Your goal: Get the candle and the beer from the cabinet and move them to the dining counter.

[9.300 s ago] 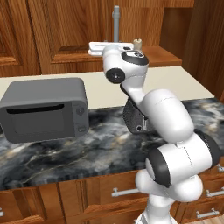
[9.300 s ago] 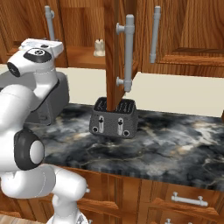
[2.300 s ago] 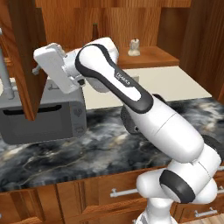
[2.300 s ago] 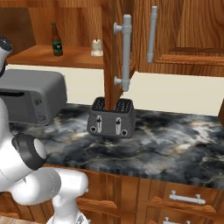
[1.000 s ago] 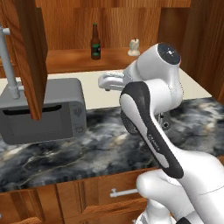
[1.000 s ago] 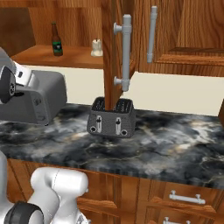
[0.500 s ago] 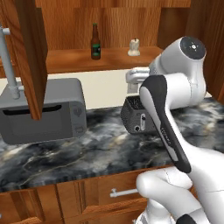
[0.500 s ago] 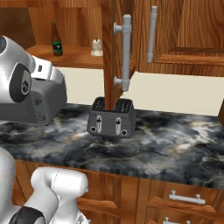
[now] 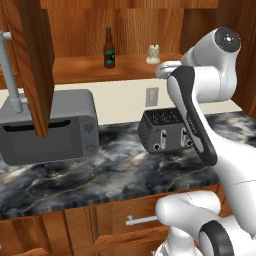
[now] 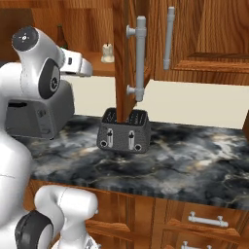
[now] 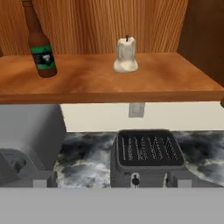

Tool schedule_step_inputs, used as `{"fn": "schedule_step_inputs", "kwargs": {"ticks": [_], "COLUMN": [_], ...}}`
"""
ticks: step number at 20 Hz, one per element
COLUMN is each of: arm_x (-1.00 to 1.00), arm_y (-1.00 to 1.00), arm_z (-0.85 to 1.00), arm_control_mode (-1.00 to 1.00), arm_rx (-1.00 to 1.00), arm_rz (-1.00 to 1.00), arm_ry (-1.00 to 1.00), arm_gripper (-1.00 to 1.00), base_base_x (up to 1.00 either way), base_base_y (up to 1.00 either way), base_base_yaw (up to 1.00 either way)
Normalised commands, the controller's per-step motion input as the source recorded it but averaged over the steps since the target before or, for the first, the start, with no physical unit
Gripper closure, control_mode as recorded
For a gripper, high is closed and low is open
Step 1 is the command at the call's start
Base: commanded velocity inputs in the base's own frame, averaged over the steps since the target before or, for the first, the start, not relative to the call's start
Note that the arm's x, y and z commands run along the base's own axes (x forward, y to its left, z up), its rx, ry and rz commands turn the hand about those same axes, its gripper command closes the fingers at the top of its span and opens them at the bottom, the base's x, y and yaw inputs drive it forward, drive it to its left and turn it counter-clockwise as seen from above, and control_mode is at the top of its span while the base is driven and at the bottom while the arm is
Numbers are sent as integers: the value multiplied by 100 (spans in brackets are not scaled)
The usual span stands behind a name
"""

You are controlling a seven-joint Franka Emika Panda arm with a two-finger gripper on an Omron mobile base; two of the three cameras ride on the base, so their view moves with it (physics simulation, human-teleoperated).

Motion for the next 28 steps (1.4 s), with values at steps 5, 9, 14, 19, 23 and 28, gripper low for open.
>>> {"fn": "schedule_step_inputs", "kwargs": {"ticks": [5, 9, 14, 19, 23, 28], "arm_x": [49, 33, 39, 45, 45, 37], "arm_y": [-7, -9, 0, 0, -2, -3], "arm_z": [9, 13, 15, 11, 0, 0], "arm_control_mode": [-100, -100, -100, -100, -100, -100], "arm_rx": [0, -2, -7, -4, 0, 0], "arm_rz": [0, -2, -3, -3, -1, 0], "arm_ry": [-12, -9, -5, 0, 0, 0], "arm_gripper": [-100, -100, -100, -100, -100, -100], "base_base_x": [0, 0, 0, 0, 0, 0], "base_base_y": [0, 0, 0, 0, 0, 0], "base_base_yaw": [0, 0, 0, 0, 0, 0]}}
